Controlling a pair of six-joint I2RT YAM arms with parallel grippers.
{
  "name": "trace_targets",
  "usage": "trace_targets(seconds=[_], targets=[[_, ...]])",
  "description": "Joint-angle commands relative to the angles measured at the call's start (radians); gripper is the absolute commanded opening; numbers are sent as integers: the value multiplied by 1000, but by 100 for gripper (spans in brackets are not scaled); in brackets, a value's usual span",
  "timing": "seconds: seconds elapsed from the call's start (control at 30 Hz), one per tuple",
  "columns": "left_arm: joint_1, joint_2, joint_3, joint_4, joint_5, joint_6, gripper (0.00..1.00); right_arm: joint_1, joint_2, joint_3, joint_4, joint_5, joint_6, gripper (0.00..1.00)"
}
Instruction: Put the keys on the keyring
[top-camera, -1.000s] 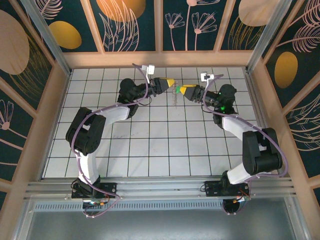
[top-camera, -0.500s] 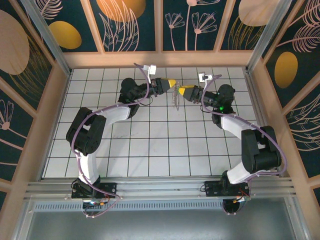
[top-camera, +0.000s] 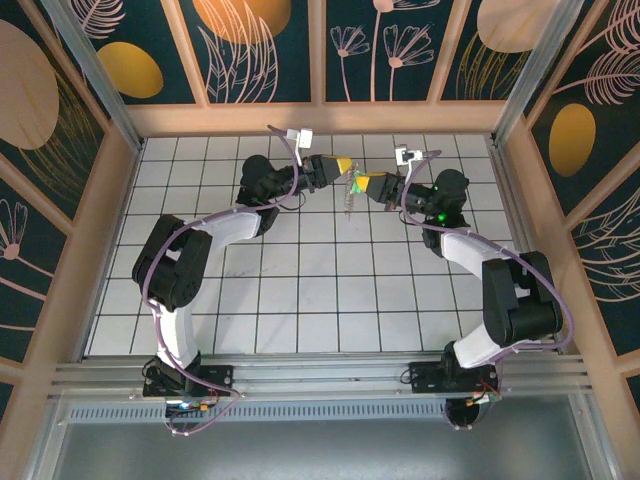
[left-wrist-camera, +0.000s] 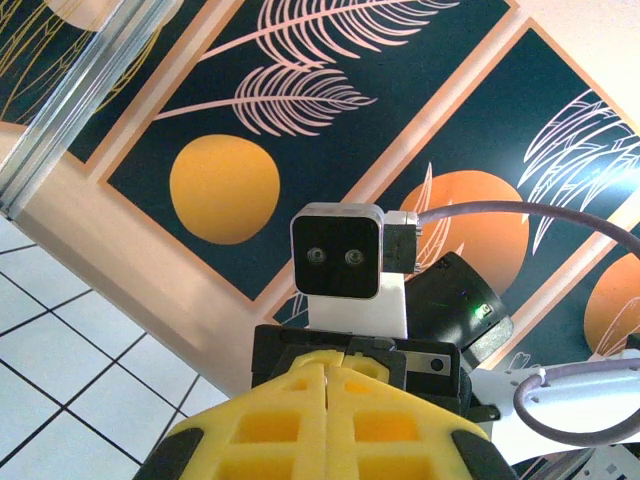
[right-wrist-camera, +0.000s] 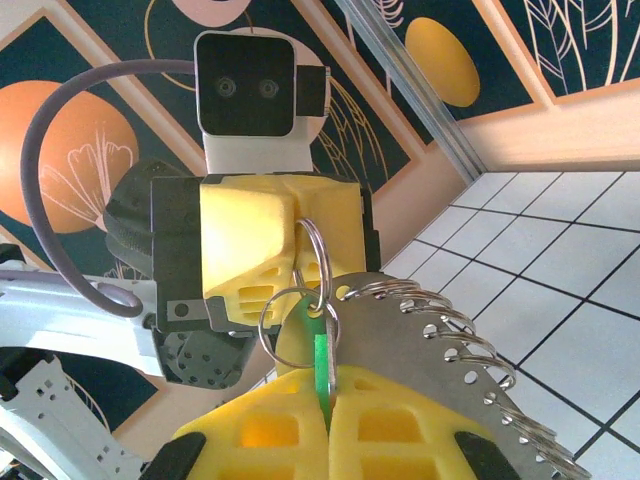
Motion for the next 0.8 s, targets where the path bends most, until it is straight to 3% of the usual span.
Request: trace_targets(seconds=[0.0, 0.77], targets=[[-5, -33, 27, 47, -19, 16, 0, 13, 4, 0, 19, -23, -14, 0], [-5, -38, -1, 83, -25, 8, 0, 72, 78, 82, -14, 29, -12, 0]])
